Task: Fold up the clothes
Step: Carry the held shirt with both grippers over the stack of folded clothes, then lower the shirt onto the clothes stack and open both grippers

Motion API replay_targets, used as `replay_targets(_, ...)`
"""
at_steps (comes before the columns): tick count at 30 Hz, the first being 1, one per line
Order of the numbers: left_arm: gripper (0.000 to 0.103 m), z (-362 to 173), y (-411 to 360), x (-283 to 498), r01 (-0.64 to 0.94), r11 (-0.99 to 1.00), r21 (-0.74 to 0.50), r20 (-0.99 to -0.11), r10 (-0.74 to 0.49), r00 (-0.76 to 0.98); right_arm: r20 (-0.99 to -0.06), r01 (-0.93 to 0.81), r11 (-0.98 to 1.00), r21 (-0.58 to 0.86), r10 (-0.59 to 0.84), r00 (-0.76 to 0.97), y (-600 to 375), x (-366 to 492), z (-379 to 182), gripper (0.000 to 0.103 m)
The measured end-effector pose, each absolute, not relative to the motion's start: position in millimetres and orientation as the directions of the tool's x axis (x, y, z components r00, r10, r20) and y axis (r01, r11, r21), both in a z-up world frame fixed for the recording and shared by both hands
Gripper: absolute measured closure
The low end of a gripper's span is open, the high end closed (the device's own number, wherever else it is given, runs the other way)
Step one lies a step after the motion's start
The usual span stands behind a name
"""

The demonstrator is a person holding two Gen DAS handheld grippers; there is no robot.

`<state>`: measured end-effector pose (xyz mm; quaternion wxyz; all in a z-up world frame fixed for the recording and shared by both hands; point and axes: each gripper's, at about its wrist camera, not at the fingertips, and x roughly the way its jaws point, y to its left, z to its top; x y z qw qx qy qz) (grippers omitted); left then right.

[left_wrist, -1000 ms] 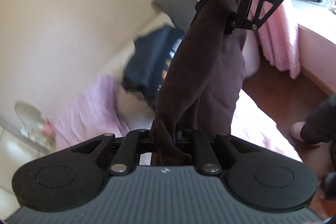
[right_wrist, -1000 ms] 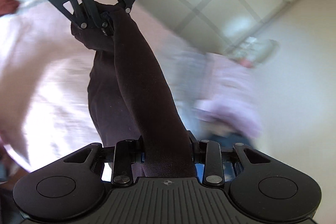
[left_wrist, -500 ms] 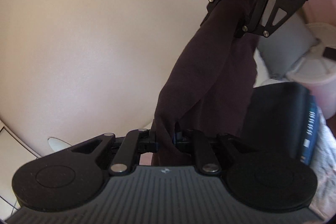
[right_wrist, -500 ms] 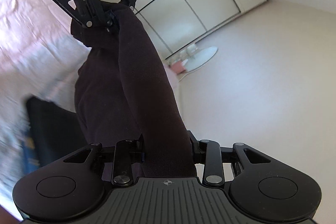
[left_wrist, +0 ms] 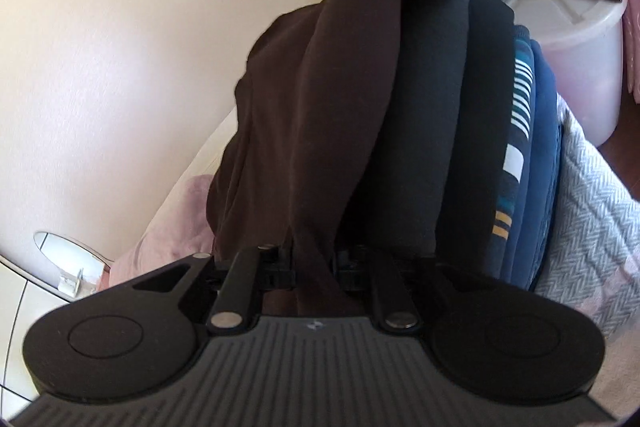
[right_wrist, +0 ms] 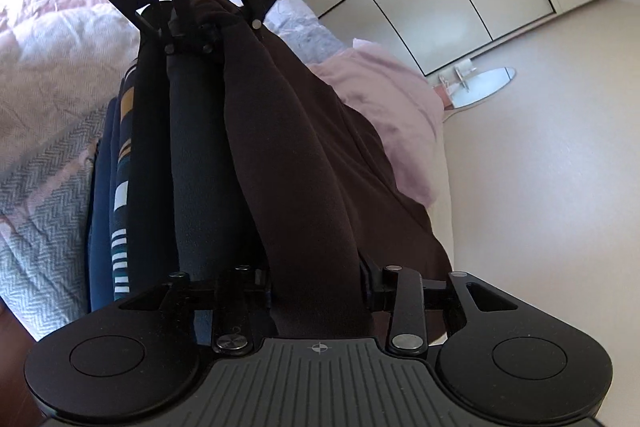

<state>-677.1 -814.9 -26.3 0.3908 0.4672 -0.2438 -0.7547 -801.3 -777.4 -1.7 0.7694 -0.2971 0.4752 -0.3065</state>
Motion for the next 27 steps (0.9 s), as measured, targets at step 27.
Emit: replay_targets(27,0.093,-34.2,-845.9,-694.0,0.369,-0.504,0.781,-0.475,-0.863,-0.174,-0.586,0.331,0.634,-0.699,-0.773,0.242,-717.0,-857.5,11.4,0.091)
